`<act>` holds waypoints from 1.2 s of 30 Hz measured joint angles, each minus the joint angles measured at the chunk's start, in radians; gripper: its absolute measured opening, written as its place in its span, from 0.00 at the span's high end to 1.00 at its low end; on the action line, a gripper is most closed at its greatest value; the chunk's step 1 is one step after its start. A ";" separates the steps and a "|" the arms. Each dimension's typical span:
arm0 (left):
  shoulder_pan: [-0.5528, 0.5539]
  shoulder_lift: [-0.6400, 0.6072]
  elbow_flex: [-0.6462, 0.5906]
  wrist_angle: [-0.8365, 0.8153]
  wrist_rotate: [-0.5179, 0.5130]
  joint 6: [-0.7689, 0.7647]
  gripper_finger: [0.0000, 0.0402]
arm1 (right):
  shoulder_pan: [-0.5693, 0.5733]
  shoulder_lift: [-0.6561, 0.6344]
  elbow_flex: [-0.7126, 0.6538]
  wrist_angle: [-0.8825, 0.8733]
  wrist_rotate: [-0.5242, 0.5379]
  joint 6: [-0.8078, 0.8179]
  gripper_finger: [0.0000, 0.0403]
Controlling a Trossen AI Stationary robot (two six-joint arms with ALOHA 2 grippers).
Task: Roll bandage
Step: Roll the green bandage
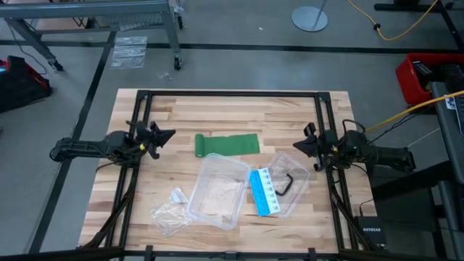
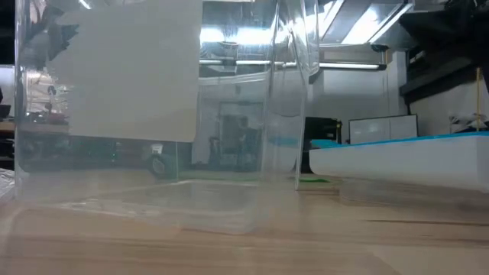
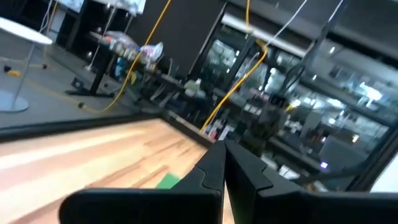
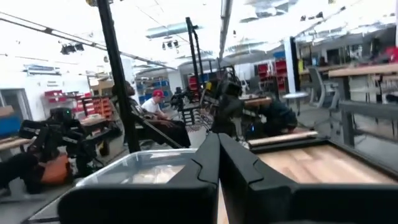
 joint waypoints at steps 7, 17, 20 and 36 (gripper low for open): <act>0.000 0.008 0.000 0.058 -0.068 -0.022 0.80 | 0.000 0.015 0.000 -0.038 0.020 0.071 0.88; 0.032 0.123 0.002 0.055 -0.184 -0.197 0.54 | 0.000 0.098 0.001 -0.032 0.315 0.151 0.65; 0.060 0.169 0.019 0.058 -0.213 -0.256 0.54 | 0.000 0.132 0.002 -0.003 0.341 0.228 0.65; 0.170 0.613 0.216 0.041 -0.075 -0.549 0.54 | -0.015 0.579 0.284 -0.147 0.442 0.296 0.65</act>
